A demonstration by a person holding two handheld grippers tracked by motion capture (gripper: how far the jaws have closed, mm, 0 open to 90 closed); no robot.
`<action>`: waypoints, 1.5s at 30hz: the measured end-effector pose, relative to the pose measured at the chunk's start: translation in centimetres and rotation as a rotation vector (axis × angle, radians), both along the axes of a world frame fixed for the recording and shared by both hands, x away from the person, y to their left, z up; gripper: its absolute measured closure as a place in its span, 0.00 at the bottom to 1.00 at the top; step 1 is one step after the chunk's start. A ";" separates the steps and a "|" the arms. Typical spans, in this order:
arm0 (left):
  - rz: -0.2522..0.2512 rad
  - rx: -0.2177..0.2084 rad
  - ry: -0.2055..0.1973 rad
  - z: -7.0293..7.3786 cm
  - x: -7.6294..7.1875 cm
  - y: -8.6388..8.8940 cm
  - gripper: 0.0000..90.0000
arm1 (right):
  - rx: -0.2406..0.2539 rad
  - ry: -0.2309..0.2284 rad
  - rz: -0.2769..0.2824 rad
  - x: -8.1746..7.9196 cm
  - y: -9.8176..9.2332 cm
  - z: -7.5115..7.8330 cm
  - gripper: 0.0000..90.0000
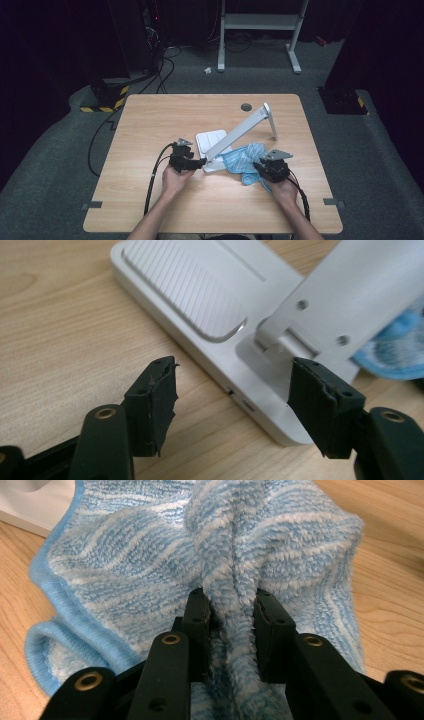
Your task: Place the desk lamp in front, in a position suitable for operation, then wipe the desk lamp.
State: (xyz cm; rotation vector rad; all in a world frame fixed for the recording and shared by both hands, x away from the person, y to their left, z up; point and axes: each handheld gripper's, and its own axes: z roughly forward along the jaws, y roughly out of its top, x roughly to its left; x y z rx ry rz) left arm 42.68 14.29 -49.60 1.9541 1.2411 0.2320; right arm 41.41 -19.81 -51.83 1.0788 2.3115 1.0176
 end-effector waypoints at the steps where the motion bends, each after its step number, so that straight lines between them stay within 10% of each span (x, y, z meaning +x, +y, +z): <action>1: -0.007 -0.004 -0.004 0.3 -0.1 0.0 0.38 | 0.004 -0.006 0.001 -0.1 0.0 -0.1 0.78; 20: -0.184 0.085 -0.097 4.3 0.7 -4.5 0.31 | 0.025 -0.014 0.010 -0.1 -0.2 -0.3 0.76; 35: -0.284 0.163 -0.096 4.1 2.9 -7.2 0.37 | 0.000 -0.041 0.010 -0.3 0.0 -0.3 0.74; 45: -0.308 0.152 -0.090 4.2 3.0 -6.0 0.46 | -0.005 -0.047 0.011 -0.4 0.1 -0.3 0.73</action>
